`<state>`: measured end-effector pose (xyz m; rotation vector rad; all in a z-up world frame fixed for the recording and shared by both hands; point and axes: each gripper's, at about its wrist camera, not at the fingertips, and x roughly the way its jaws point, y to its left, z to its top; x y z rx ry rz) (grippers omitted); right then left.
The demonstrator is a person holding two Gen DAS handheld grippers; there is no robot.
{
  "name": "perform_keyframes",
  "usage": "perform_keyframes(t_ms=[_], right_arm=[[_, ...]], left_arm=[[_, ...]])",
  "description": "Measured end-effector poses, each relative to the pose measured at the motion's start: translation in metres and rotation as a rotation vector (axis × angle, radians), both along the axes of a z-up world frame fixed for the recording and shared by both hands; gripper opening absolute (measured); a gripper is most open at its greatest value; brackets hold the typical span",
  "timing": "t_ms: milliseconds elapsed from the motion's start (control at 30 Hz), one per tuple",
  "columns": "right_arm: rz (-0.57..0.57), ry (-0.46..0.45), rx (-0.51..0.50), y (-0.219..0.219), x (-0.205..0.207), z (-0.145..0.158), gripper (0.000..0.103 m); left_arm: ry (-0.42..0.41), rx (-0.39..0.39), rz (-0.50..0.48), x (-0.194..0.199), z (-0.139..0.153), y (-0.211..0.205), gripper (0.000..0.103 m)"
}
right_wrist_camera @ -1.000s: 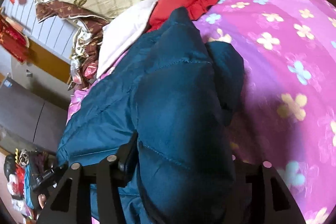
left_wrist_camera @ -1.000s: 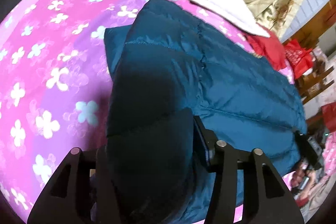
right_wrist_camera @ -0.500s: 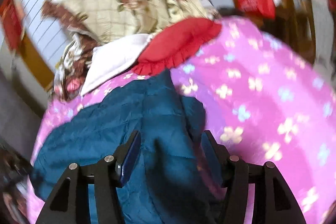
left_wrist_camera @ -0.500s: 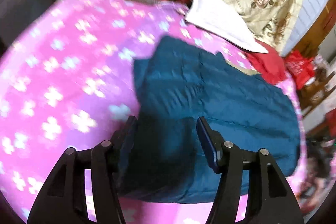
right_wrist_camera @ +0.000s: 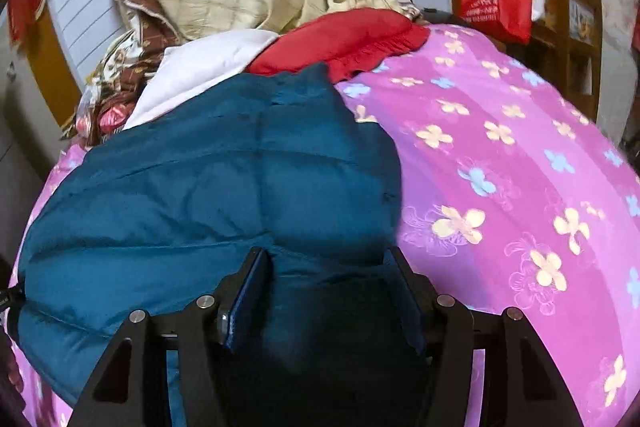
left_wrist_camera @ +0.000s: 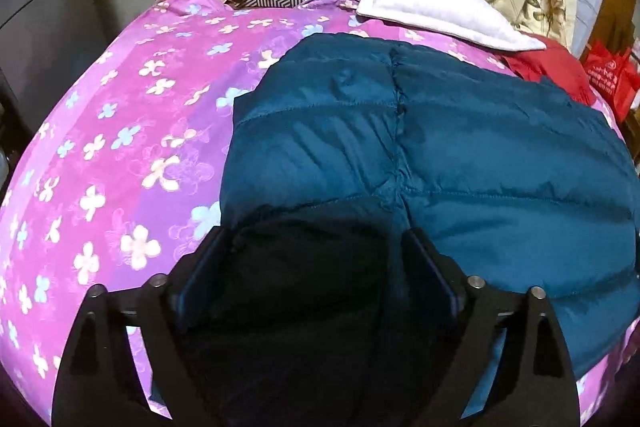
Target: Fold large clothes
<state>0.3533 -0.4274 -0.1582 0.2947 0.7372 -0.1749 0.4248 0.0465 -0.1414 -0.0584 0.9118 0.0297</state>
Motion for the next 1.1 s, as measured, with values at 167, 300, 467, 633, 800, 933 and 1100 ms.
perform_keyframes(t_ms=[167, 300, 467, 633, 800, 933, 1100], right_arm=[[-0.061, -0.001, 0.07, -0.012, -0.014, 0.01, 0.076], [-0.052, -0.078, -0.062, 0.013, -0.055, 0.046, 0.075], [0.062, -0.128, -0.144, 0.064, -0.106, 0.074, 0.075], [0.146, -0.112, -0.131, 0.107, -0.148, 0.067, 0.075], [0.179, -0.088, -0.133, 0.139, -0.189, 0.053, 0.075], [0.175, -0.092, -0.128, 0.155, -0.223, 0.052, 0.075], [0.16, -0.109, -0.164, 0.17, -0.258, 0.06, 0.075]], left_arm=[[-0.055, -0.024, 0.025, -0.021, 0.018, 0.002, 0.09], [-0.181, 0.017, 0.054, -0.07, 0.049, 0.005, 0.09], [-0.334, 0.145, 0.092, -0.14, 0.074, 0.004, 0.09], [-0.373, 0.176, 0.135, -0.19, 0.073, 0.004, 0.09], [-0.383, 0.165, 0.167, -0.238, 0.076, -0.004, 0.09], [-0.46, 0.157, 0.192, -0.284, 0.095, -0.01, 0.09], [-0.559, 0.129, 0.206, -0.336, 0.124, -0.014, 0.103]])
